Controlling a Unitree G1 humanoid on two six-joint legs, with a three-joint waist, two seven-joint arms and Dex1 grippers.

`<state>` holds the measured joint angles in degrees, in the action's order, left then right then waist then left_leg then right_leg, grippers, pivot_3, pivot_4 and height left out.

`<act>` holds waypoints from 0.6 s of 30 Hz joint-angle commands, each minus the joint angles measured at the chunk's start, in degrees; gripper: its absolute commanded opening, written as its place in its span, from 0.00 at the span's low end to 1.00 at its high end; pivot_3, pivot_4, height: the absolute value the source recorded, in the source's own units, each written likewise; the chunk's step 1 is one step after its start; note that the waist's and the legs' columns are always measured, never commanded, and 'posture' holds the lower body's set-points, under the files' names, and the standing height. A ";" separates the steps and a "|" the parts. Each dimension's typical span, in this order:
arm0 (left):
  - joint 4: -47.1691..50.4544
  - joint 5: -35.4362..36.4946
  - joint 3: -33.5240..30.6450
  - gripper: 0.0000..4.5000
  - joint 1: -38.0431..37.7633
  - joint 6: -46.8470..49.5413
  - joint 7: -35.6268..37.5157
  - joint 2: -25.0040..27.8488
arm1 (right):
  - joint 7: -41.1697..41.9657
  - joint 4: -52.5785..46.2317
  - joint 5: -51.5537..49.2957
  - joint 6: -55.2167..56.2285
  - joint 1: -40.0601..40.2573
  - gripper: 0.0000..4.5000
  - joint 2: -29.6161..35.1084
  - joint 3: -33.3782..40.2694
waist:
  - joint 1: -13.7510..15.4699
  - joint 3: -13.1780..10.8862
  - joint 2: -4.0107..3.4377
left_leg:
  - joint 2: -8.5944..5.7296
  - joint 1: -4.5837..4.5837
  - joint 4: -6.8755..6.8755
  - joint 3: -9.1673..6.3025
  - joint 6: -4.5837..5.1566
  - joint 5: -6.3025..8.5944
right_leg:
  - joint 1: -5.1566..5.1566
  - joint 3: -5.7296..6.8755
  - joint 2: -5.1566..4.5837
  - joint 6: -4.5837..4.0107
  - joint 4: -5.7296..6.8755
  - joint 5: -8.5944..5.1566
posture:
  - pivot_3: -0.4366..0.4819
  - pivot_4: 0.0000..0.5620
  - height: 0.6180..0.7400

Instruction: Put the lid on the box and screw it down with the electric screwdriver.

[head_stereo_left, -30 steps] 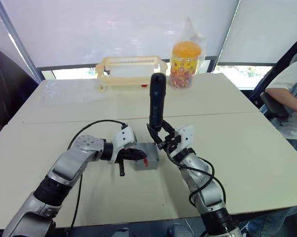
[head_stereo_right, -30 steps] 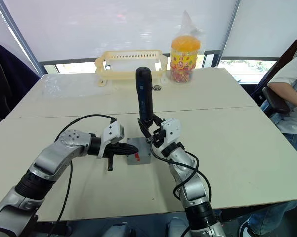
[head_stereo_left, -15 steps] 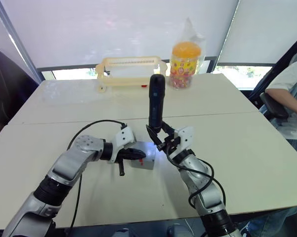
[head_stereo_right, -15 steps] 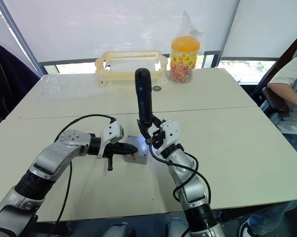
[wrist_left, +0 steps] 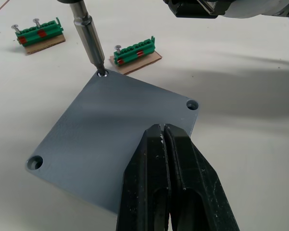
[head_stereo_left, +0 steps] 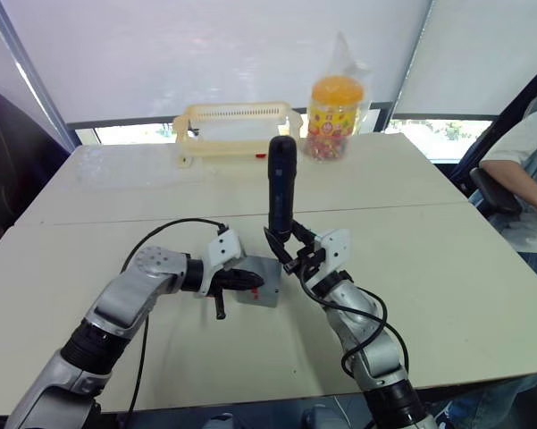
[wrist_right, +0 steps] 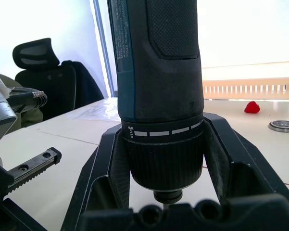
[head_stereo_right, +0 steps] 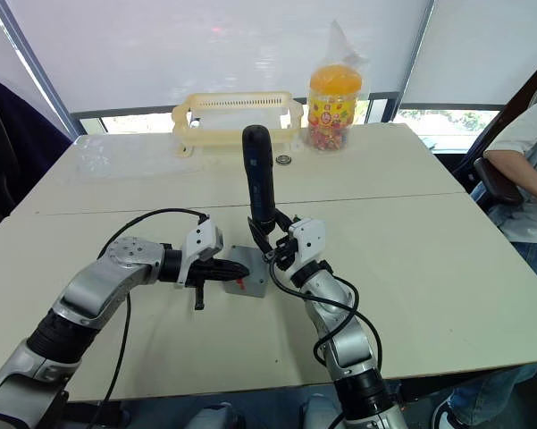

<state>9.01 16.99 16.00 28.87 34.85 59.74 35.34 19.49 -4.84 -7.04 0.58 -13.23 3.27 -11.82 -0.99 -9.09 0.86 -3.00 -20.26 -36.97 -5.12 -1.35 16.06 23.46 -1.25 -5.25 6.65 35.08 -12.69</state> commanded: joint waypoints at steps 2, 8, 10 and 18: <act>-0.91 -0.48 0.54 0.01 -1.22 0.63 0.22 0.43 | -0.02 6.46 1.94 -3.41 3.41 0.38 0.97 -1.06 | 0.00 0.00 0.00 | 0.00 0.00 0.00 -0.01 -0.01 0.01 | 0.00 0.00 0.00 -0.01 -0.01 -0.01 | 0.48 0.27 1.00; -1.15 -0.67 0.73 0.01 -1.14 0.42 0.24 0.41 | 0.08 6.73 2.07 -3.18 3.46 0.38 1.25 -0.94 | 0.00 0.00 0.00 | 0.00 -0.01 0.02 -0.02 -0.02 0.03 | 0.00 0.01 -0.02 -0.03 -0.03 -0.03 | 0.48 0.27 1.00; -1.18 -0.78 0.85 0.01 -1.15 0.37 0.19 0.39 | 0.09 6.81 2.11 -3.12 3.40 0.38 1.31 -0.90 | 0.00 0.00 0.00 | 0.00 -0.01 0.02 -0.03 -0.02 0.03 | 0.00 0.02 -0.02 -0.03 -0.03 -0.03 | 0.48 0.27 1.00; -1.41 -1.10 1.27 0.01 -0.93 0.23 -0.11 0.03 | -0.12 5.12 1.96 -2.54 2.69 0.38 1.82 0.14 | 0.02 0.00 0.00 | 0.01 -0.03 0.05 -0.04 -0.02 0.05 | 0.00 0.03 -0.05 -0.04 -0.08 -0.05 | 0.48 0.27 1.00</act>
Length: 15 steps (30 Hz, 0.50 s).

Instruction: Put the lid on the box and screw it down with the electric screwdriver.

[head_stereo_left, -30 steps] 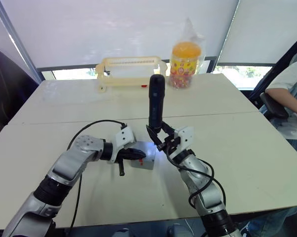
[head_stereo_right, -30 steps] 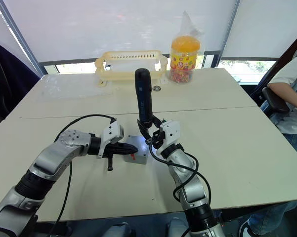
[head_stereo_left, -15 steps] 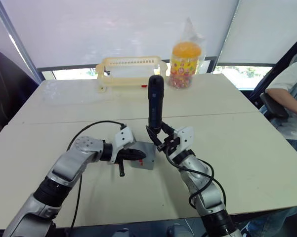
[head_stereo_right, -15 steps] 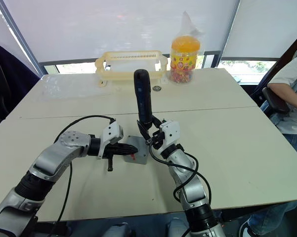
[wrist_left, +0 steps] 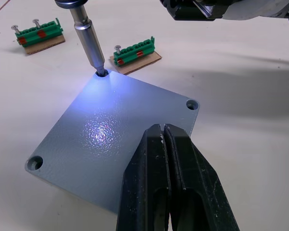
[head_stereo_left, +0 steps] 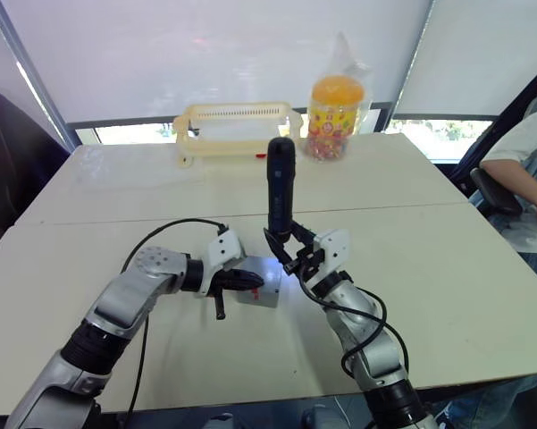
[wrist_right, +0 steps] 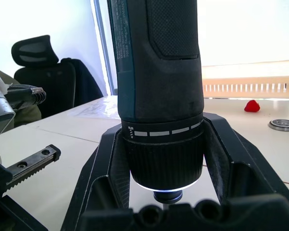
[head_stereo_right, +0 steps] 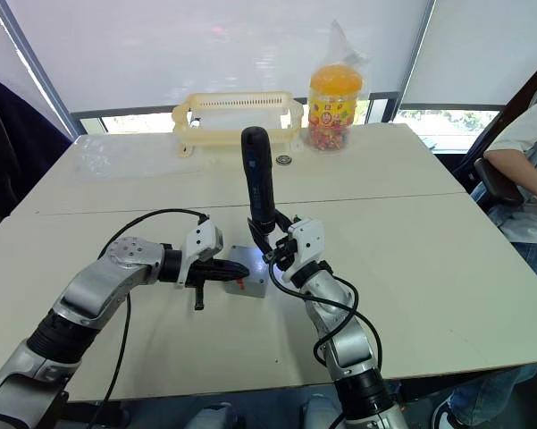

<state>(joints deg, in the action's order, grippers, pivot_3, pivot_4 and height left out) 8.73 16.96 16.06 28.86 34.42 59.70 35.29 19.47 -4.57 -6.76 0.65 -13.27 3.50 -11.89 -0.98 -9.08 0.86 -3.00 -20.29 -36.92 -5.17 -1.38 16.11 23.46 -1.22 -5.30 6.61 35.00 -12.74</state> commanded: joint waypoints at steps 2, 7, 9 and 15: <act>-1.31 -1.17 1.24 0.01 -0.82 0.58 -0.23 -0.07 | -0.13 0.87 0.00 -3.11 1.61 0.38 1.70 1.82 | 0.07 -0.02 -0.02 | 0.00 -0.02 0.00 -0.01 0.00 0.00 | 0.00 0.01 -0.01 0.00 -0.01 0.00 | 0.48 0.27 1.00; -2.40 -1.62 1.40 0.01 -0.64 -0.28 -0.14 -0.32 | -3.01 -19.81 -9.08 -16.27 -6.42 0.38 1.60 6.63 | 0.38 -0.69 -0.22 | -0.11 -0.31 -0.04 -0.02 0.00 -0.01 | 0.21 0.04 -0.14 0.00 -0.02 0.02 | 0.48 0.27 1.00; -2.99 -1.88 1.77 0.01 -0.58 -0.79 -0.22 -0.71 | -4.81 -25.74 -12.44 -22.59 -8.60 0.38 1.43 8.00 | 0.39 -0.80 -0.24 | -0.14 -0.94 -0.13 -0.04 -0.01 -0.04 | 0.87 0.05 -0.15 -0.01 0.12 0.07 | 0.48 0.27 1.00; -3.99 -2.16 1.98 0.01 -0.46 -1.40 0.02 -1.87 | -8.90 -32.62 -19.16 -33.06 -13.69 0.38 0.93 11.75 | 0.19 -0.98 -0.48 | -0.20 -1.48 -0.09 -0.01 -0.10 -0.11 | 1.50 0.09 -0.17 -0.01 0.18 0.39 | 0.48 0.27 1.00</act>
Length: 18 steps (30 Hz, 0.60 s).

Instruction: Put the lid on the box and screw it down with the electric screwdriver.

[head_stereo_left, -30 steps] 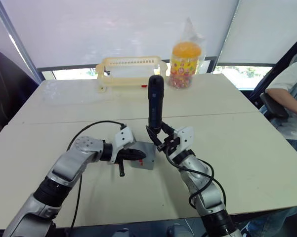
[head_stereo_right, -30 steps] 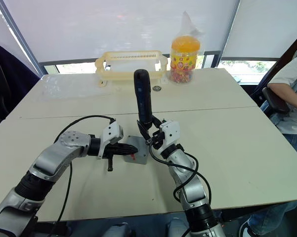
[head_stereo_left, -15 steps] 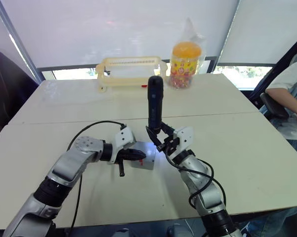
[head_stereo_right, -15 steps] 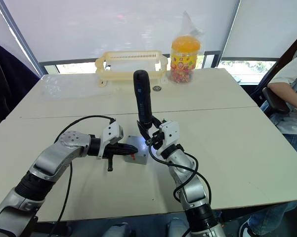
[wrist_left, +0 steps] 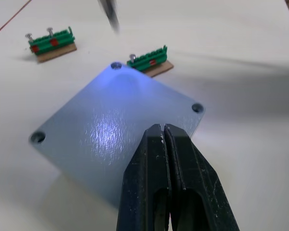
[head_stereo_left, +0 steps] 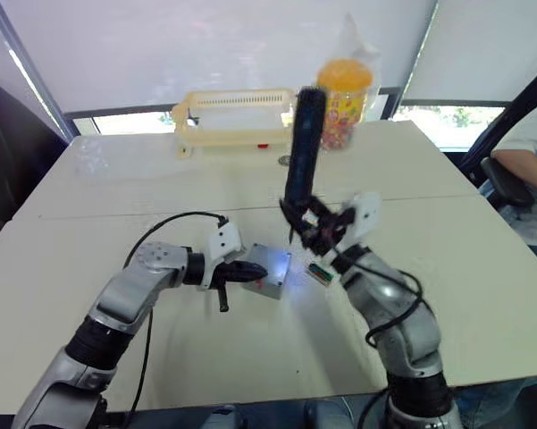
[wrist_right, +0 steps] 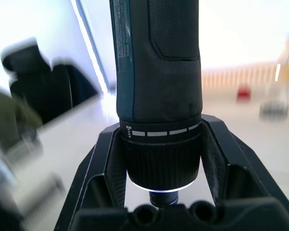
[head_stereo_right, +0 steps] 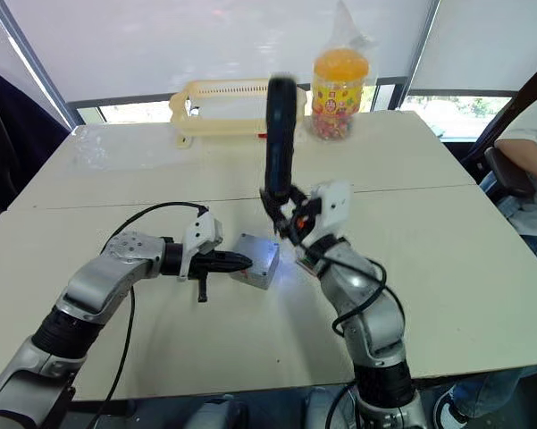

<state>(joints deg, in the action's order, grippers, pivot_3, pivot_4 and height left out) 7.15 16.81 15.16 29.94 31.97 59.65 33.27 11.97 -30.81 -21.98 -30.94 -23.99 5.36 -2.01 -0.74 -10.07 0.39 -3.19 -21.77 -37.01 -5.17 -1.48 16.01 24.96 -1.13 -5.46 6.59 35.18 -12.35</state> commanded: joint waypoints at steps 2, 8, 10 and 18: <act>-3.03 -2.18 3.05 0.01 -1.48 0.69 0.07 -0.25 | -1.85 -6.65 -5.14 -2.67 -3.71 0.38 -0.72 2.56 | -0.04 0.01 0.01 | 0.01 0.17 0.07 0.00 0.04 0.03 | -0.16 0.04 0.00 0.05 -0.03 -0.04 | 0.48 0.27 1.00; -3.66 -1.77 2.05 0.01 -1.28 0.00 -0.41 -1.17 | -2.71 -6.15 -10.90 -6.19 -5.41 0.38 0.95 7.52 | 0.02 -0.01 0.01 | 0.02 0.32 0.01 0.01 0.07 0.04 | -0.41 0.07 -0.01 -0.13 -0.10 -0.17 | 0.48 0.27 1.00; -1.69 1.84 -1.73 0.01 -0.61 2.35 -0.80 -1.67 | -2.91 -5.42 -19.27 -12.44 -8.03 0.38 4.29 13.03 | 0.01 -0.06 -0.01 | 0.00 0.29 0.01 0.01 0.07 0.05 | -0.41 0.07 -0.01 -0.05 -0.11 -0.13 | 0.48 0.27 1.00; 11.35 18.09 -15.30 0.01 1.10 17.74 -1.19 3.49 | -4.68 9.31 -54.40 -42.66 -14.08 0.38 36.09 28.84 | -0.02 -1.18 0.15 | 0.02 -0.30 -0.02 -0.02 0.13 0.07 | 0.12 0.18 -0.04 0.05 -0.07 -0.05 | 0.48 0.27 1.00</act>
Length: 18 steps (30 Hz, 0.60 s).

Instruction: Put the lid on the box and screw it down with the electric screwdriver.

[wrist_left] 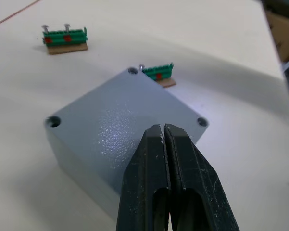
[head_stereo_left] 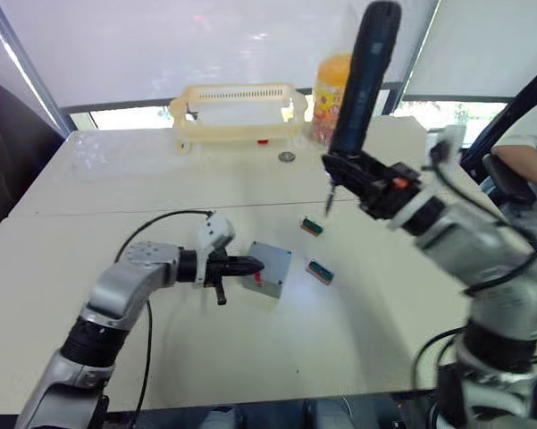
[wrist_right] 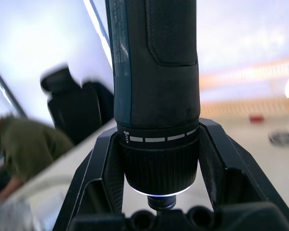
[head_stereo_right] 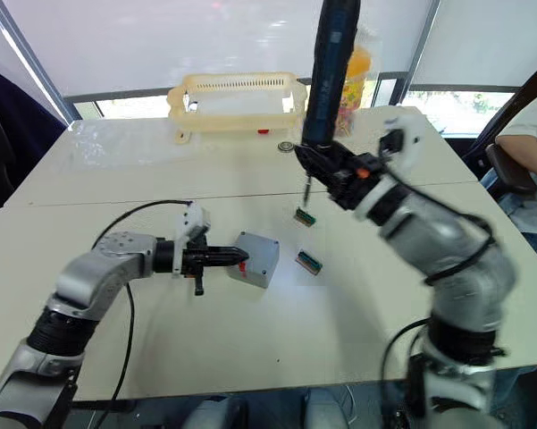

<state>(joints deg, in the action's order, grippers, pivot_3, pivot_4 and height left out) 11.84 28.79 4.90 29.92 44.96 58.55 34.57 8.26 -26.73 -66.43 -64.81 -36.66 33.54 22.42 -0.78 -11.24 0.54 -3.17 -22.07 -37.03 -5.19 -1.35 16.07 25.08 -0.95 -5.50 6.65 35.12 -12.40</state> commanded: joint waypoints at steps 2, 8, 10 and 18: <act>11.08 9.49 -7.77 0.01 0.28 7.98 -0.24 5.01 | -0.04 12.13 -11.38 -20.44 -0.49 0.38 18.28 2.64 | 0.06 -0.03 -0.02 | -0.03 -0.34 -0.04 0.08 0.05 0.03 | 0.34 -0.02 -0.06 0.01 0.05 0.01 | 0.48 0.27 1.00; 18.11 11.08 -8.89 0.01 -5.29 9.03 -1.58 10.63 | 3.27 22.18 -7.65 -27.69 4.95 0.38 32.55 -5.33 | -0.17 -0.09 -0.07 | -0.04 -0.42 -0.05 0.35 0.38 0.22 | 0.33 -0.04 -0.09 0.02 -0.22 0.00 | 0.48 0.27 1.00; 19.86 10.37 -8.56 0.01 -8.91 7.92 -1.21 12.49 | 4.48 25.81 -5.54 -27.69 5.56 0.38 34.23 -7.90 | -0.33 -0.15 -0.12 | -0.04 -0.38 -0.09 0.45 0.42 0.24 | 0.35 -0.21 -0.09 0.03 -0.22 0.00 | 0.48 0.27 1.00; 21.19 8.41 -7.34 0.01 -15.49 5.06 -7.46 9.94 | 5.57 34.50 2.71 -27.69 3.12 0.38 31.48 -13.66 | 0.17 -0.19 -0.06 | -0.03 -0.35 -0.46 0.57 0.38 0.21 | 0.20 -0.20 -0.03 -0.09 -0.15 0.03 | 0.48 0.27 1.00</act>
<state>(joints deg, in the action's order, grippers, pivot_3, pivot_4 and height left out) 31.37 37.46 -2.34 14.83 51.17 52.35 44.68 13.28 7.96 -65.03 -92.13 -31.41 64.85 7.23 -0.61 -11.43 0.48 -3.21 -22.42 -37.51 -4.62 -0.97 16.28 25.27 -1.16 -5.53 6.58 34.97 -12.35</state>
